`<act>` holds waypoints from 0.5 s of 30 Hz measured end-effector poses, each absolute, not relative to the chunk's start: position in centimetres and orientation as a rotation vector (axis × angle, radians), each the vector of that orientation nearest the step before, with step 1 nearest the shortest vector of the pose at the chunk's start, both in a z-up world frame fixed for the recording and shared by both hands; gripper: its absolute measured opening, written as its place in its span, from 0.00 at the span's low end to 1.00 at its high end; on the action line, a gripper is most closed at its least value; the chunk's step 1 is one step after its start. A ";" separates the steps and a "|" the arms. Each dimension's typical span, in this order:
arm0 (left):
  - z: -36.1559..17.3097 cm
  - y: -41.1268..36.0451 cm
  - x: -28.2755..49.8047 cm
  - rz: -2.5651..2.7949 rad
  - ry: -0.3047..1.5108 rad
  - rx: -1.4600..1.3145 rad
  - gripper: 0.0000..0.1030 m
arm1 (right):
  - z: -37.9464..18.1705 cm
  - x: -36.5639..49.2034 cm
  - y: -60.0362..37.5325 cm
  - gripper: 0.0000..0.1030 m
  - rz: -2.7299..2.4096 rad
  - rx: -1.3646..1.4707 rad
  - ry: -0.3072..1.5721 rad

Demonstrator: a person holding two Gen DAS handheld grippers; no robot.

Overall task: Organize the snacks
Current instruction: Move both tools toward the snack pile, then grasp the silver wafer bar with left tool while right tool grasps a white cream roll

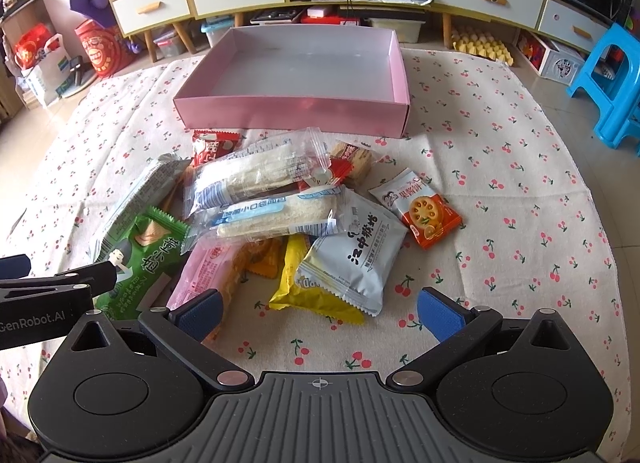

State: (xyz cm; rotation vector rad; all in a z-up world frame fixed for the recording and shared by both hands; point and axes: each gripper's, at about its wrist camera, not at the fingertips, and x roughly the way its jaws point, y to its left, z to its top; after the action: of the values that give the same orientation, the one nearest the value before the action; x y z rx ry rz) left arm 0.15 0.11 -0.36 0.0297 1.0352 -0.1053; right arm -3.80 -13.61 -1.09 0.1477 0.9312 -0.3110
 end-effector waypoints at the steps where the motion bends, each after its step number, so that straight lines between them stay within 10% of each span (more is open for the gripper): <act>1: -0.3 0.2 0.2 -0.106 1.034 0.030 1.00 | -1.1 -3.7 -13.6 1.00 -0.310 0.148 0.932; 15: 0.3 2.4 2.8 -0.210 1.028 0.004 0.99 | -0.1 -2.1 -15.5 1.00 -0.177 0.220 0.896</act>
State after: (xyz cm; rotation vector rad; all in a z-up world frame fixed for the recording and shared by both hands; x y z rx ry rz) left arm 2.77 2.40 0.27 0.0036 1.0282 -0.2096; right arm -2.12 -15.45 -0.06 0.2195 0.8955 -0.1772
